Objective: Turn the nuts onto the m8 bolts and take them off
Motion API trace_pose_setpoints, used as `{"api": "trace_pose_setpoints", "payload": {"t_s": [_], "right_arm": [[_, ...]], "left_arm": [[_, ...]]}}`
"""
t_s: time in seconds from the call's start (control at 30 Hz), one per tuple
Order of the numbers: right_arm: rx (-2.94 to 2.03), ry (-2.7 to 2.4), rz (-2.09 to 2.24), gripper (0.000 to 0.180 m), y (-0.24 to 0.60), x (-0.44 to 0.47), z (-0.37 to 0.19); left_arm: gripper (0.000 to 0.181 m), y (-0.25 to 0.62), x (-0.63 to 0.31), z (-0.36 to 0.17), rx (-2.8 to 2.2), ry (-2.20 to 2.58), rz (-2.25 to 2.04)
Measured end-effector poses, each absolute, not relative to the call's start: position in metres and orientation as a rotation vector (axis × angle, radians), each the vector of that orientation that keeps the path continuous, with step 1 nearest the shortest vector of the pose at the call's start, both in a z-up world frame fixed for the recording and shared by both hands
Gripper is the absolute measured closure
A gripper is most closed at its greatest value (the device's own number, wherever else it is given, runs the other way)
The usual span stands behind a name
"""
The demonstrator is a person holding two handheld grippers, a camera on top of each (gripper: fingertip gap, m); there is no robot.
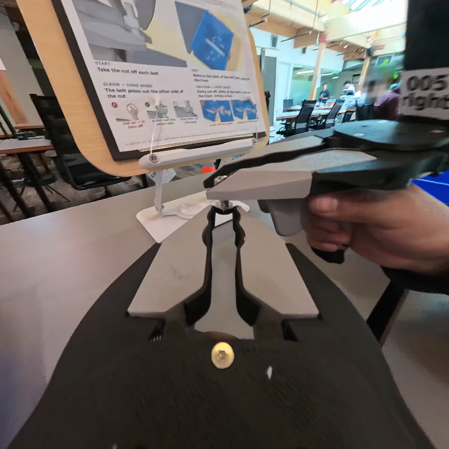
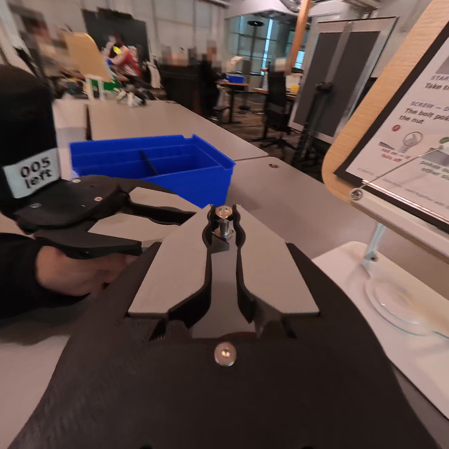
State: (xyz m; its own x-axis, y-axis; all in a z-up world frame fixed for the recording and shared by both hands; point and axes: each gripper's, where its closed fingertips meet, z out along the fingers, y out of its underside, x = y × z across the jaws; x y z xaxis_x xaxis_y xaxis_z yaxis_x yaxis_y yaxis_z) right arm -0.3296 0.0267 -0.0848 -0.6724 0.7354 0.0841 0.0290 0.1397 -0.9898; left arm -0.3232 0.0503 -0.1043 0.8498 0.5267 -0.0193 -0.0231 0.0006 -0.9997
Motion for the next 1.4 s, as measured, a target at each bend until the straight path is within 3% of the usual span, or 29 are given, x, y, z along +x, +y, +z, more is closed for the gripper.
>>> {"api": "trace_pose_setpoints", "payload": {"t_s": [0.17, 0.37, 0.43, 0.5, 0.57, 0.87, 1.17, 1.4], "right_arm": [[-0.704, -1.850, 1.549, 0.168, 0.025, -0.326, -0.082], [-0.495, -2.090, 1.905, 0.159, 0.024, -0.288, -0.055], [-0.379, -2.112, 2.082, 0.164, 0.032, -0.267, -0.035], [-0.389, -2.089, 2.163, 0.150, 0.047, -0.264, -0.021], [-0.396, -2.076, 2.180, 0.151, 0.058, -0.264, -0.017], [0.005, -2.364, 2.267, 0.159, 0.044, -0.211, -0.043], [0.052, -2.486, 2.200, 0.168, 0.034, -0.204, -0.061], [0.035, -2.488, 2.177, 0.158, 0.039, -0.206, -0.061]], "left_arm": [[0.169, 0.050, -0.321, -0.102, -1.526, -0.394, 0.424], [0.169, 0.053, -0.290, -0.079, -1.468, -0.202, 0.146], [0.170, 0.053, -0.281, -0.075, -1.454, -0.160, 0.050], [0.169, 0.056, -0.269, -0.077, -1.476, -0.112, -0.055], [0.169, 0.059, -0.263, -0.079, -1.481, -0.084, -0.086], [0.169, 0.062, -0.210, -0.085, -1.512, 0.161, -0.342], [0.169, 0.062, -0.202, -0.088, -1.533, 0.201, -0.376], [0.169, 0.062, -0.209, -0.087, -1.533, 0.173, -0.343]]}}
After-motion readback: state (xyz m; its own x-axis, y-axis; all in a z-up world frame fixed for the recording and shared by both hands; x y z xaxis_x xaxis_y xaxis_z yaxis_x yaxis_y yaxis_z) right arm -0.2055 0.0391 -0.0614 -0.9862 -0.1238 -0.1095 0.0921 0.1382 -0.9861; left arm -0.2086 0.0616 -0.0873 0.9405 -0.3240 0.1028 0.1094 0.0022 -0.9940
